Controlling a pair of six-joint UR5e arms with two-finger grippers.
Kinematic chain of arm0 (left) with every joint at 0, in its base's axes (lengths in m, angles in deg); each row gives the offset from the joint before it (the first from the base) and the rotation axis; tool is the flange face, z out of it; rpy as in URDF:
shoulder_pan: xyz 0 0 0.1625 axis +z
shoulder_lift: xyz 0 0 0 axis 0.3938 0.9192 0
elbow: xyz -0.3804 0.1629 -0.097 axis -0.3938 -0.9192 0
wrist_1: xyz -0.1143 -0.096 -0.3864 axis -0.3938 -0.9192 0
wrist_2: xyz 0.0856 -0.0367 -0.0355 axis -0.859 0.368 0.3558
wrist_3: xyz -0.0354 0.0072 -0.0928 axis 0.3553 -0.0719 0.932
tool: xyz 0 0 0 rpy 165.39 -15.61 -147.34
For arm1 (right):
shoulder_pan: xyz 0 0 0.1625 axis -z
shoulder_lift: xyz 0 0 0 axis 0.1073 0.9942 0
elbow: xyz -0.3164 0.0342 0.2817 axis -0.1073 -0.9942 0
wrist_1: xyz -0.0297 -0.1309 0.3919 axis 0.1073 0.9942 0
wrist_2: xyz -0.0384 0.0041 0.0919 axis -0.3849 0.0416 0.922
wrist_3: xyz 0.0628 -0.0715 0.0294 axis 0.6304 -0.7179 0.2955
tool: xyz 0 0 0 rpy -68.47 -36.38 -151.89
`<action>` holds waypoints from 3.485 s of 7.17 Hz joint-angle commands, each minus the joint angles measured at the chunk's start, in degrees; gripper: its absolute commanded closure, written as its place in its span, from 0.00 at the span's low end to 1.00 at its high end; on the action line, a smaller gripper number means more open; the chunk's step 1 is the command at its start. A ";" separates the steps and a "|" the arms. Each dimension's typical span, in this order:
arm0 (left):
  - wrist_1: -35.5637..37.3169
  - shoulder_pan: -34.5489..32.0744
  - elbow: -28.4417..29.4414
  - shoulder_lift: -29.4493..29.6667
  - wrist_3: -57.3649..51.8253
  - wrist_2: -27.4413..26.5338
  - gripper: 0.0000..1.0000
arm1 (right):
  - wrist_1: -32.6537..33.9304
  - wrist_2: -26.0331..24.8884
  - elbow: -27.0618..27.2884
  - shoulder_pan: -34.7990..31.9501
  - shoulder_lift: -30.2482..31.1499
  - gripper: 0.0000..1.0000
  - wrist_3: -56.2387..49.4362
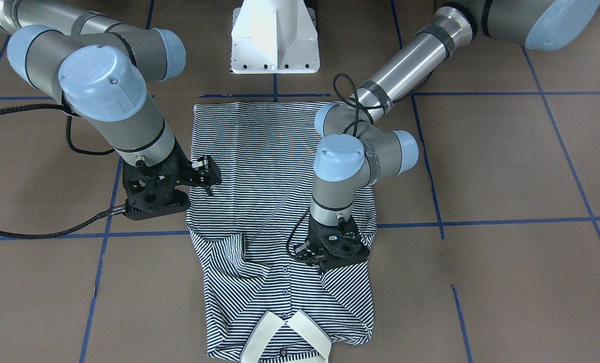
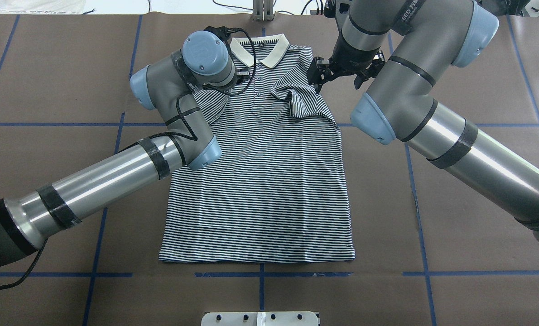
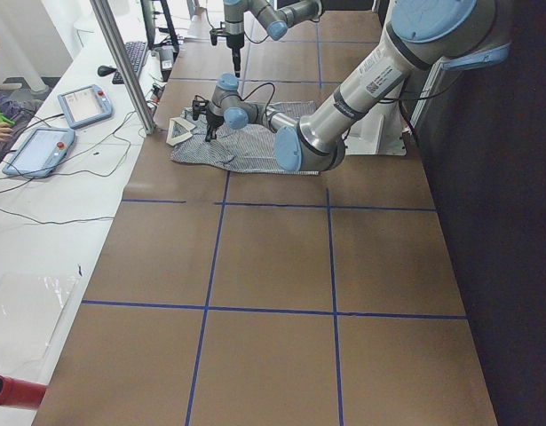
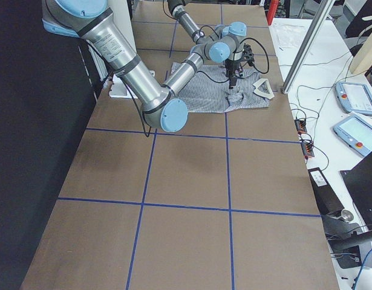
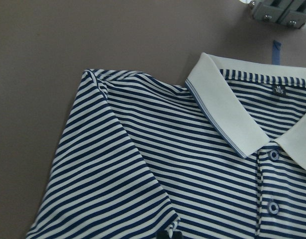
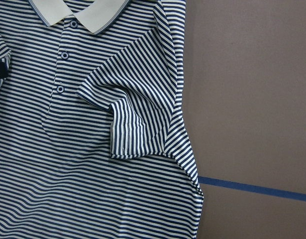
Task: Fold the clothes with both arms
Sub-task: 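Fold the nearest sleeve inward with the left gripper while the right arm moves hemward, then withdraw the left gripper while the right gripper reaches the nearest hem corner, then lower the right gripper onto the hem corner nearest it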
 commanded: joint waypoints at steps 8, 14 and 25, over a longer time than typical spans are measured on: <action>6.29 -0.93 -16.61 -6.23 -1.87 8.69 0.00 | 0.00 0.35 6.09 3.38 3.46 0.00 9.81; 28.17 -1.73 -64.04 -38.22 -23.84 8.90 0.00 | -21.51 -20.08 21.13 25.40 26.21 0.00 38.27; 28.26 -1.73 -69.36 -40.11 -23.06 10.57 0.00 | -15.91 -26.37 22.55 35.12 30.73 0.23 44.40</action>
